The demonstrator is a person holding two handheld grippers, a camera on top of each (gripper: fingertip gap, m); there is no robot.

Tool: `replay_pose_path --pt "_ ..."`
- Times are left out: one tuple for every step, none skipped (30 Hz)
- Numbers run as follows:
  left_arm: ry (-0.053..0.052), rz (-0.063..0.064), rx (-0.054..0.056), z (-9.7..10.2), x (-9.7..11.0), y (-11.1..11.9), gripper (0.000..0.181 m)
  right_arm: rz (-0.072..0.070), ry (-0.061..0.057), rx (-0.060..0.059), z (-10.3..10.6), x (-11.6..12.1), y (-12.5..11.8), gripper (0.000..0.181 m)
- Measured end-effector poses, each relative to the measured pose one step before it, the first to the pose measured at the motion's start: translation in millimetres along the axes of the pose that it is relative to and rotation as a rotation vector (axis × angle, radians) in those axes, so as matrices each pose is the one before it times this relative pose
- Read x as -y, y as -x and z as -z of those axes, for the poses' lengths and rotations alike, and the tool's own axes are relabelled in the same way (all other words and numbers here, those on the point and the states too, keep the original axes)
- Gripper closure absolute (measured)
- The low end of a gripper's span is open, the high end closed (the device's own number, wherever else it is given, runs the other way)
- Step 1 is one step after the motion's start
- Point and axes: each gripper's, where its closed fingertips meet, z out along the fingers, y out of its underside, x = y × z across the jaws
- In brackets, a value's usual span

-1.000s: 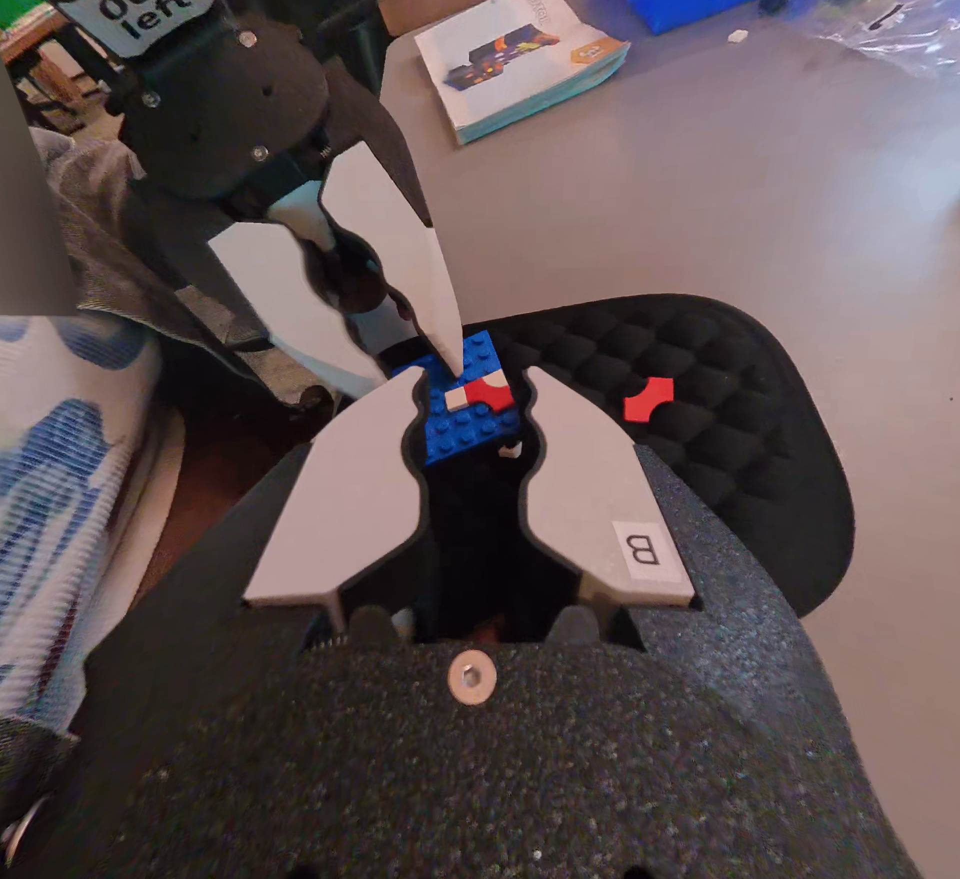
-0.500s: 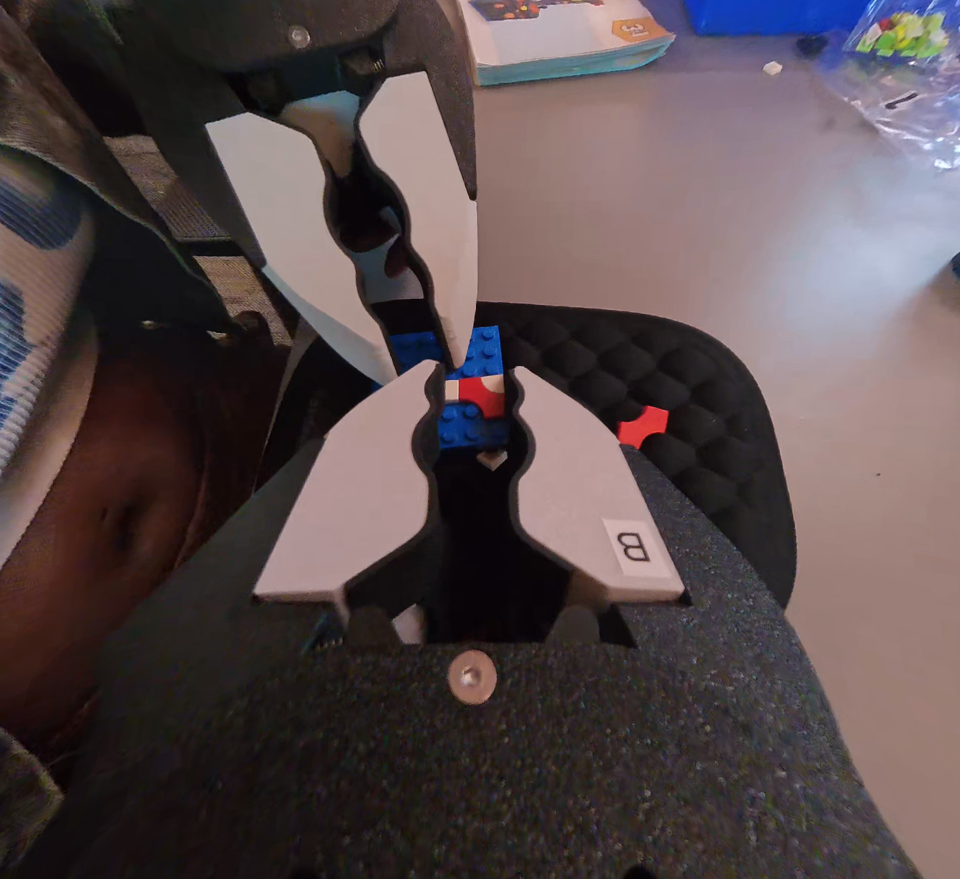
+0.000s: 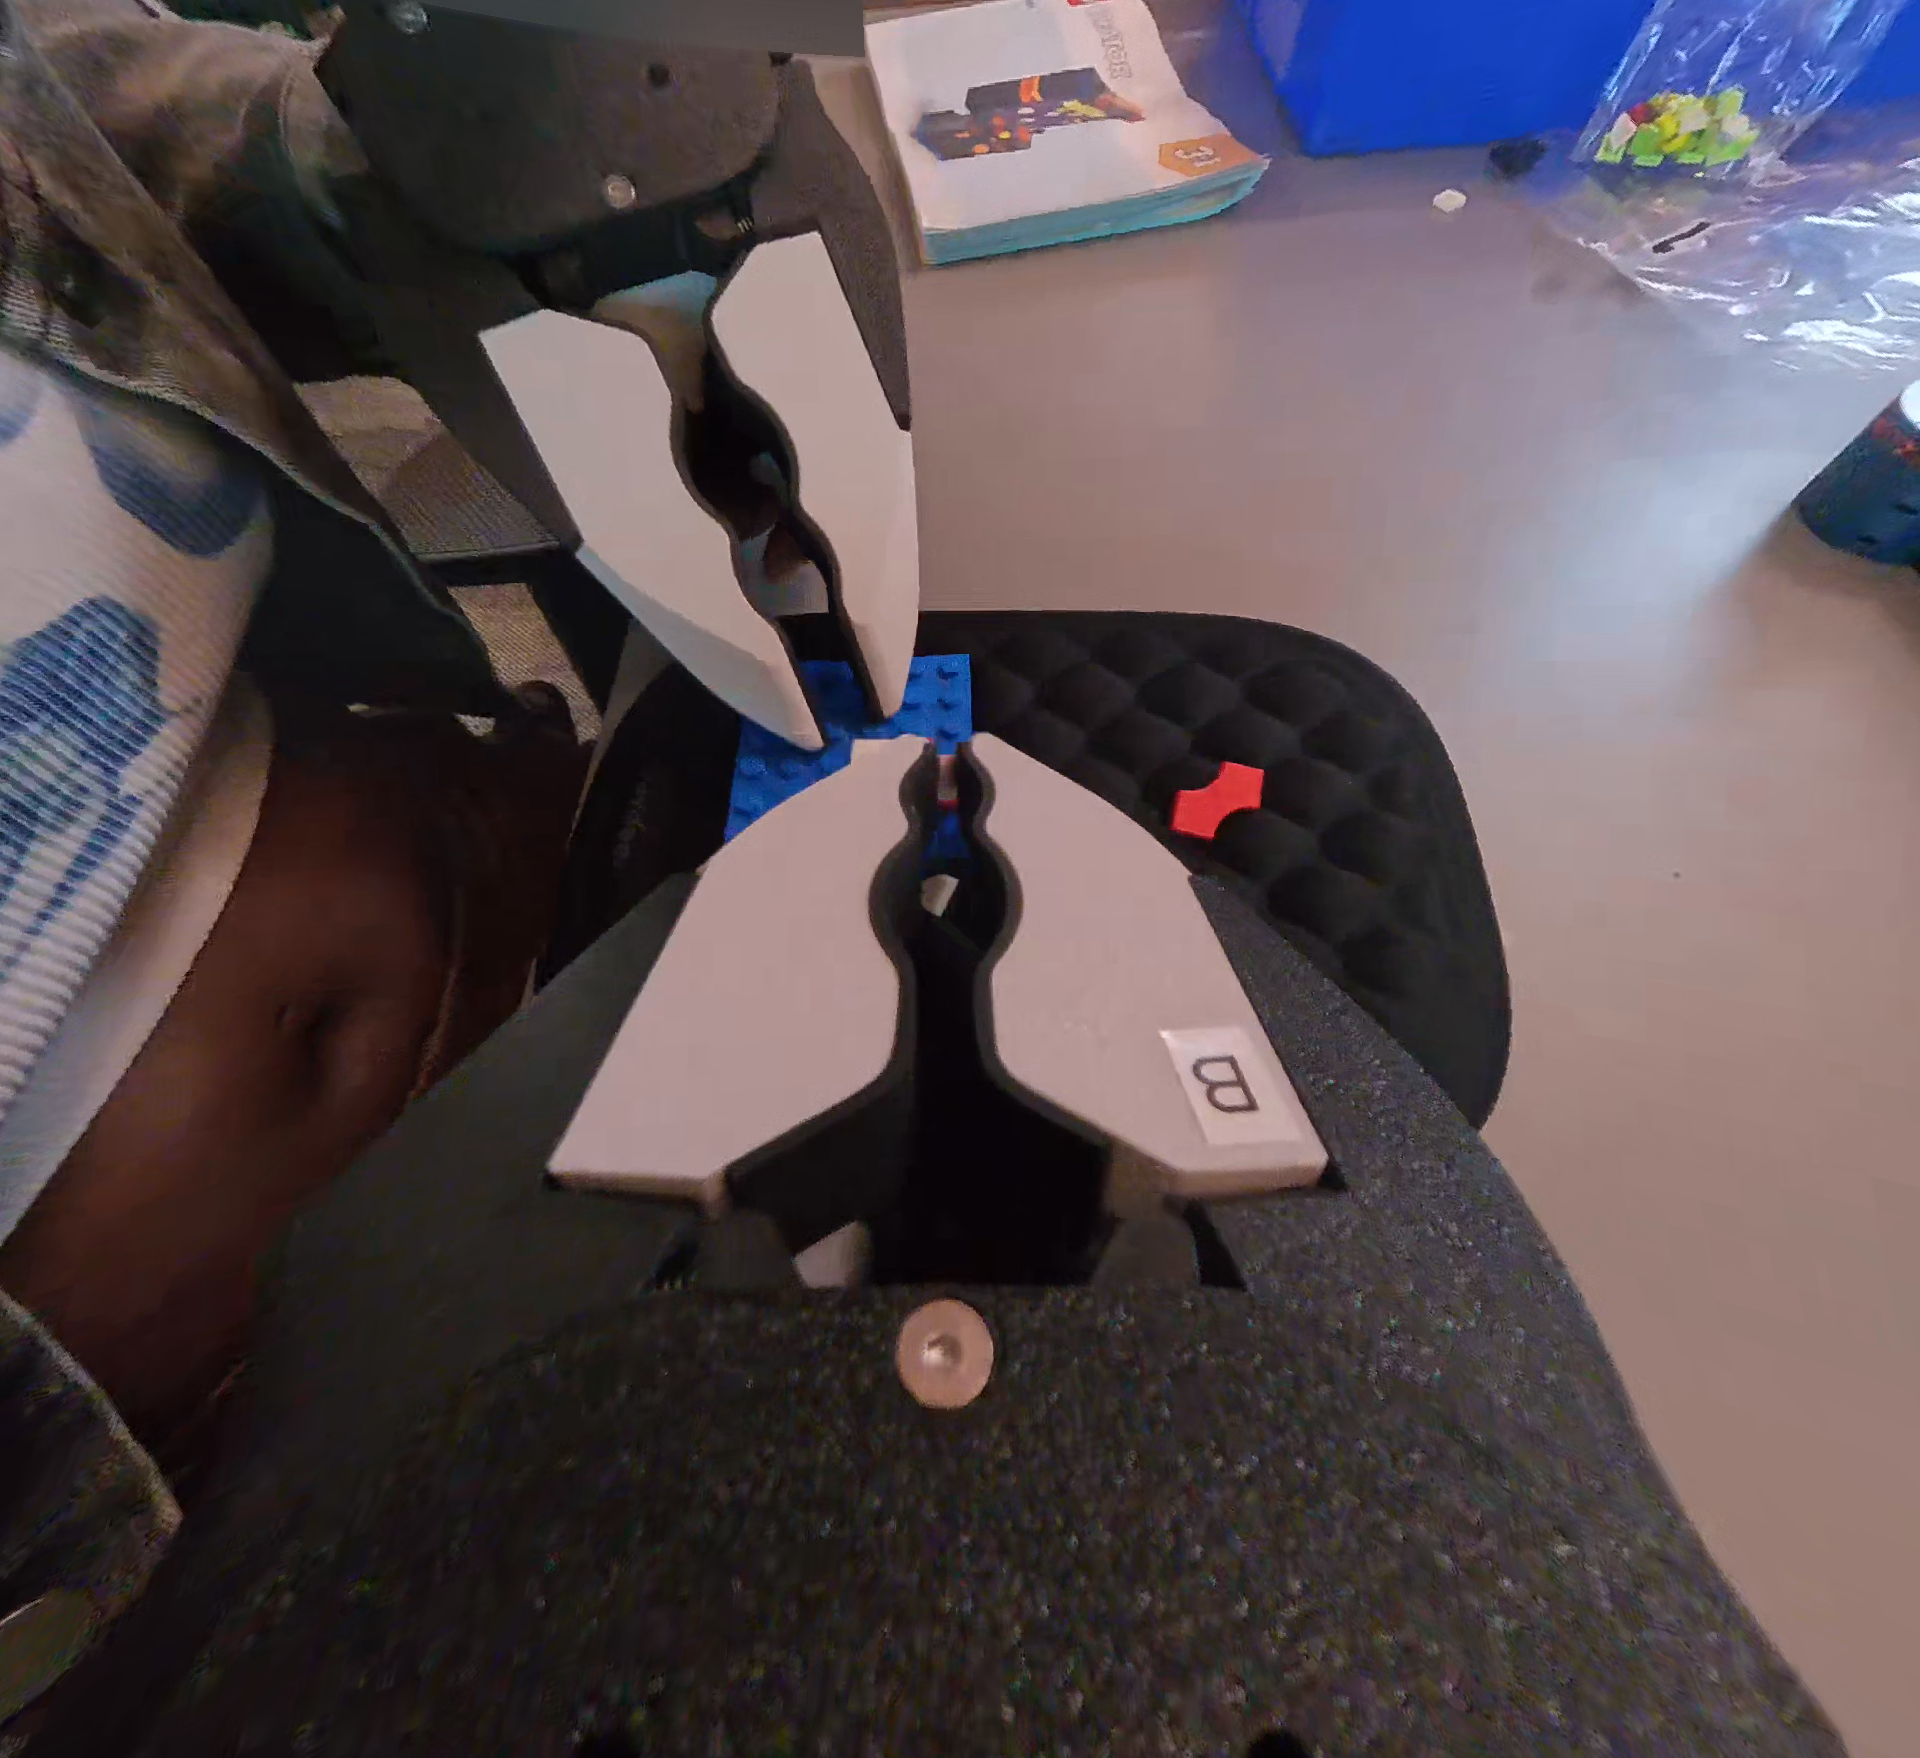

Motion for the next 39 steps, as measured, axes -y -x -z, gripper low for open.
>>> replay_pose_path --pt "-0.0004 -0.0004 0.0011 -0.06 0.19 -0.01 0.17 0.0104 0.0157 -0.0077 2.23 -1.92 -2.77 0.178" --pt "-0.0007 -0.0001 0.0007 0.1 0.0 -0.01 0.17 0.0231 0.0329 -0.0048 2.01 -3.68 -2.1 0.178" --pt "-0.0008 -0.0013 0.002 0.01 0.18 -0.01 0.17 0.0309 0.0267 -0.0327 3.52 -2.79 -5.99 0.178" --pt "-0.0009 -0.0041 0.0035 0.05 0.16 -0.11 0.17 0.0183 0.0133 -0.0601 4.57 -1.86 -10.99 0.178" --pt "-0.0006 -0.003 0.0038 0.0 0.05 -0.02 0.17 0.0067 0.0078 -0.04 3.3 -2.21 -9.22 0.178" --pt "-0.0003 -0.0004 0.0024 -0.06 0.18 -0.05 0.17 -0.0028 0.0238 -0.0038 0.38 -4.69 -3.72 0.174" --pt "-0.0006 -0.0012 0.0013 0.1 -0.01 -0.07 0.17 -0.0223 0.0629 0.0197 -2.24 -8.97 0.41 0.154" --pt "-0.0002 -0.0008 0.0009 -0.03 0.04 -0.05 0.17 -0.027 0.0537 0.0283 -1.29 -5.18 2.07 0.148" --pt "-0.0001 0.0001 0.001 0.01 0.12 0.04 0.17 -0.0125 -0.0293 0.0204 2.89 6.95 2.65 0.142" --pt "-0.0002 -0.0006 0.0025 -0.03 0.04 -0.08 0.17 -0.0172 -0.0663 -0.0011 3.65 10.62 0.25 0.142" --pt "-0.0005 -0.0021 0.0039 0.07 0.13 -0.07 0.171 -0.0264 -0.0459 0.0091 1.64 5.83 1.19 0.146" --pt "-0.0004 -0.0044 0.0039 0.13 -0.03 -0.08 0.17 -0.0168 0.0395 0.0233 -1.27 -6.49 2.85 0.144" --pt "0.0 -0.0051 0.0039 -0.07 0.07 -0.11 0.17 -0.0136 0.0652 0.0039 -1.6 -9.34 0.89 0.14" --pt "-0.0001 -0.0043 0.0041 0.11 -0.03 -0.15 0.17 -0.0069 -0.0182 0.0244 -0.74 1.71 6.38 0.142" --pt "-0.0004 -0.0033 0.0025 0.0 0.06 -0.02 0.17 -0.0137 -0.0691 0.0565 -0.34 8.63 12.84 0.146" --pt "-0.0001 -0.0008 0.0004 0.03 -0.01 -0.03 0.171 -0.0254 -0.0376 0.0425 -2.57 4.67 10.41 0.15" --pt "0.0 0.0013 -0.0012 0.06 0.08 -0.02 0.171 -0.0159 0.0079 0.0137 -4.14 -1.75 5.55 0.15" --pt "0.0 0.0021 -0.0018 0.09 -0.07 0.01 0.171 -0.0036 0.0212 -0.0168 -4.43 -3.56 0.42 0.15" --pt "-0.0001 0.0003 -0.0006 0.01 0.11 0.04 0.171 0.0038 0.0175 -0.0239 -4.2 -2.51 -1.43 0.15" --pt "0.0002 -0.0026 0.0013 0.0 0.0 -0.1 0.171 0.0025 0.0053 -0.007 -2.86 -0.9 0.36 0.149" --pt "0.0 -0.005 0.0035 0.02 0.02 0.01 0.171 -0.0128 -0.0004 -0.0032 -1.01 -0.23 0.3 0.15" --pt "0.0006 -0.006 0.0055 -0.07 -0.07 -0.07 0.171 -0.0068 0.0082 -0.0002 -1.73 -0.14 1.37 0.153" --pt "0.0014 -0.0086 0.008 -0.1 -0.19 0.13 0.171 0.0206 0.0032 -0.0268 -1.73 1.1 0.43 0.152" --pt "0.0003 -0.0078 0.0057 0.06 -0.2 -0.16 0.171 0.0352 -0.0044 -0.0282 0.59 -0.37 0.33 0.153" --pt "0.0008 -0.0091 0.0062 -0.18 -0.16 -0.3 0.171 0.0211 -0.0044 -0.0228 -0.05 -0.24 0.22 0.152" --pt "0.0007 -0.0068 0.0031 -0.13 -0.09 -0.42 0.171 0.0186 -0.0095 -0.0261 0.39 -0.31 -0.85 0.156" --pt "0.0005 -0.0007 -0.0006 0.0 -0.03 -0.12 0.171 0.0274 -0.015 -0.0115 0.2 0.19 0.35 0.156" --pt "0.0008 0.0046 -0.0047 0.01 -0.16 -0.14 0.171 0.025 -0.0105 -0.0077 -0.38 0.46 0.15 0.156" --pt "0.0015 0.0026 -0.0025 -0.1 -0.24 0.02 0.171 0.0281 -0.0024 -0.0096 -0.12 0.28 0.34 0.156" --pt "0.001 -0.0076 0.0046 0.06 -0.12 -0.11 0.171 0.0388 -0.0023 -0.0155 0.11 0.57 0.33 0.157" --pt "-0.0005 -0.0101 0.0053 0.21 -0.15 -0.27 0.171 0.0379 -0.0037 -0.0184 0.51 0.74 0.39 0.156" --pt "-0.0002 -0.0057 0.0038 0.17 -0.08 -0.15 0.171 0.0313 -0.0036 -0.0186 0.55 0.68 0.53 0.157" --pt "-0.0006 -0.0027 0.0011 -0.04 0.13 -0.1 0.171 0.0264 -0.003 -0.0175 0.81 0.82 0.43 0.157" --pt "-0.0002 0.0018 -0.002 0.07 0.05 -0.07 0.171 0.0255 -0.0025 -0.0161 1.07 0.8 0.15 0.157" --pt "0.0001 0.0036 -0.0006 0.01 0.03 0.25 0.171 0.026 -0.0037 -0.0152 1.15 1.2 0.54 0.157" --pt "0.0008 0.0131 0.013 -1.0 0.23 2.49 0.172 0.0623 -0.0247 0.006 0.97 4.94 6.06 0.181" --pt "0.0061 0.0067 -0.0042 -0.22 -0.65 0.32 0.171 0.1119 0.0338 -0.0625 -1.71 -1.89 -0.21 0.18" --pt "-0.0025 0.0046 -0.0063 0.27 0.3 -0.2 0.171 0.0764 0.0205 -0.0371 -0.53 0.84 0.0 0.18" --pt "-0.0017 0.0048 -0.004 0.21 0.18 -0.09 0.171 -0.0605 -0.0043 0.0142 -0.38 -0.07 -0.36 0.18"
